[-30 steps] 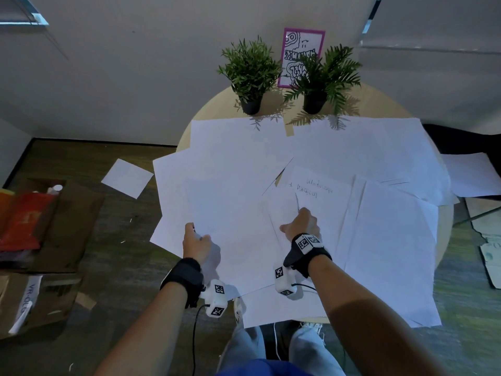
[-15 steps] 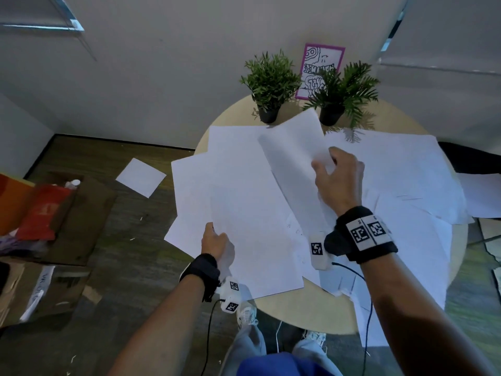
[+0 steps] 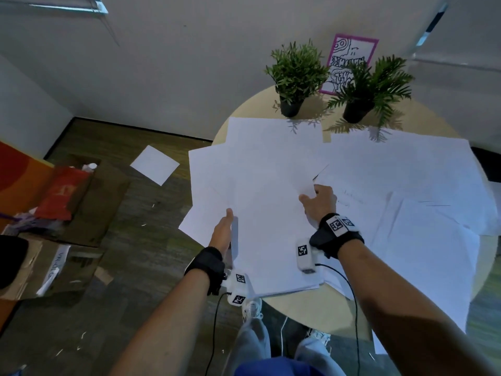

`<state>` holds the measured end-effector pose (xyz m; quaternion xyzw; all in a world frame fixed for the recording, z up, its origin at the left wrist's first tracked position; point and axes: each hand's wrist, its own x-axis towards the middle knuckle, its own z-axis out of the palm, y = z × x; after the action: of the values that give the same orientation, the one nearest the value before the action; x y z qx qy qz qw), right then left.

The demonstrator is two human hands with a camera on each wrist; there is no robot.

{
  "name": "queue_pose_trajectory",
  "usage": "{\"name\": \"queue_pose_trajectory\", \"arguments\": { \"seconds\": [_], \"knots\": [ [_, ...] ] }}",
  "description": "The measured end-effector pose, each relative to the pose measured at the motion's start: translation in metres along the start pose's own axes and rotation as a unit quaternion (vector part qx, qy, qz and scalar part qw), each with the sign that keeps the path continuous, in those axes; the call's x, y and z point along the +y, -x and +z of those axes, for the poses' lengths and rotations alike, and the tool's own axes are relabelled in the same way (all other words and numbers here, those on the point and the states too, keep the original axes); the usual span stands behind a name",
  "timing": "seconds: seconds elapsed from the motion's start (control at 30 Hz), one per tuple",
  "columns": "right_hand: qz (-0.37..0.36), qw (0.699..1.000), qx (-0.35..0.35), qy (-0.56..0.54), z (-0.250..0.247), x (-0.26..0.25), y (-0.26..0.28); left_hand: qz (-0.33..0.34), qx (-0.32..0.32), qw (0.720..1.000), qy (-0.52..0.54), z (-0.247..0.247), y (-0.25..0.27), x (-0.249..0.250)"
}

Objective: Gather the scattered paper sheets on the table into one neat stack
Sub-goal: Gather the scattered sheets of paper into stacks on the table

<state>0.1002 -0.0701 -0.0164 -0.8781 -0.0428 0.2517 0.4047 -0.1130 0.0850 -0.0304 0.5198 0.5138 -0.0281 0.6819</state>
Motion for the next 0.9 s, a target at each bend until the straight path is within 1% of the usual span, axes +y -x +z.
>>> {"name": "queue_pose_trajectory", "arguments": {
  "seconds": [0.07, 0.17, 0.27, 0.37, 0.43, 0.5, 0.63, 0.7, 0.77, 0.9],
  "knots": [
    [0.026, 0.999, -0.003, 0.018, 0.016, 0.018, -0.004, 0.013, -0.006, 1.0, -0.014, 0.001, 0.003, 0.002],
    [0.041, 0.998, 0.001, 0.05, 0.035, 0.029, -0.004, 0.026, -0.001, 0.998, -0.059, 0.003, -0.003, -0.003],
    [0.036, 0.996, -0.015, 0.086, 0.049, 0.033, -0.003, 0.031, 0.008, 0.991, -0.128, 0.008, -0.002, -0.004],
    [0.03, 0.994, -0.027, 0.102, 0.058, 0.035, -0.004, 0.054, 0.008, 0.978, -0.199, 0.008, -0.001, 0.0],
    [0.031, 0.994, -0.02, 0.106, 0.059, 0.032, -0.002, 0.061, 0.024, 0.973, -0.223, 0.008, -0.001, 0.001],
    [0.026, 0.994, -0.006, 0.105, 0.058, 0.03, 0.0, 0.071, 0.035, 0.971, -0.225, 0.009, -0.003, -0.001],
    [0.002, 0.996, 0.047, 0.069, 0.039, 0.039, 0.005, 0.092, 0.03, 0.972, -0.216, 0.009, -0.007, -0.005],
    [-0.007, 0.994, 0.071, 0.086, 0.022, 0.052, 0.006, 0.109, 0.032, 0.971, -0.212, 0.008, -0.01, -0.007],
    [0.004, 0.991, 0.101, 0.093, -0.002, 0.07, 0.005, 0.124, 0.042, 0.969, -0.208, 0.008, -0.012, -0.007],
    [0.056, 0.976, 0.177, 0.112, -0.059, 0.116, 0.006, 0.15, 0.054, 0.975, -0.153, 0.017, -0.006, -0.003]
  ]
}}
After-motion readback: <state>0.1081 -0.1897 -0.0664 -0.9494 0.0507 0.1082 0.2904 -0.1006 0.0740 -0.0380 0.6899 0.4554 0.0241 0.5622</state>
